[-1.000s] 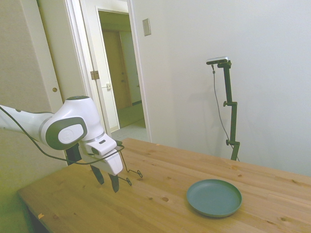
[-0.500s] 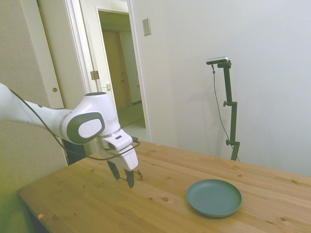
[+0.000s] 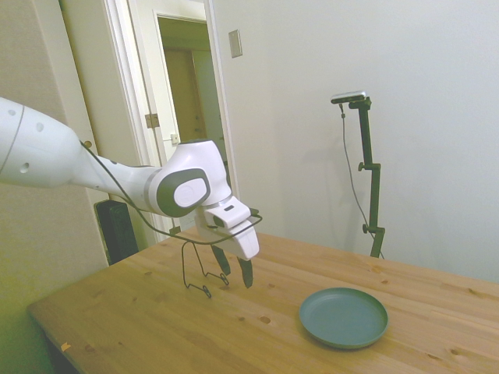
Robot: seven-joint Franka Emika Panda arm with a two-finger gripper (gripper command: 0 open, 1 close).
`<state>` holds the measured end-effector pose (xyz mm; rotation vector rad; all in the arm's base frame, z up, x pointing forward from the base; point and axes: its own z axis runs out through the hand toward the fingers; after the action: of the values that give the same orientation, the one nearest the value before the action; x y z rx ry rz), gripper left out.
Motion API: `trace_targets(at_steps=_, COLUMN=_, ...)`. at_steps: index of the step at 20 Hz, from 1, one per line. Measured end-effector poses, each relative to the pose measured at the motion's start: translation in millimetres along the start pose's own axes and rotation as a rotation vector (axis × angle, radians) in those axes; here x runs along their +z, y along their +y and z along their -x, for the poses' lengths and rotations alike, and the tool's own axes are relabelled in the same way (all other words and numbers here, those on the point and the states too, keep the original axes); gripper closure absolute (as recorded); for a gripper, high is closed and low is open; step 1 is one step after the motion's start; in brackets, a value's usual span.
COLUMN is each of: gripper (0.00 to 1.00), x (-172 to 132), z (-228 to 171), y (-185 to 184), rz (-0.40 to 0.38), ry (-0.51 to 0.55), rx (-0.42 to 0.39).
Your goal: Load the plate
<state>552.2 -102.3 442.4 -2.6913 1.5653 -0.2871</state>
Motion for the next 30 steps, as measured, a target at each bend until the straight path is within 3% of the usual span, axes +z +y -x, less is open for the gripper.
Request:
trace_targets(at_steps=7, gripper=0.00, x=19.4, z=-63.5, y=-15.5, rz=0.110, ry=0.078, rx=-0.003)
trace_targets(at_steps=14, gripper=0.00, x=41.6, z=-71.5, y=-20.0, rz=0.260, ry=0.200, rx=-0.046)
trace_targets(at_steps=22, gripper=0.00, x=88.1, z=-79.2, y=-23.6, rz=0.276, ry=0.234, rx=-0.050)
trace_targets(at_steps=30, gripper=0.00, x=104.9, z=-92.3, y=-20.6, rz=0.290, ry=0.259, rx=-0.047)
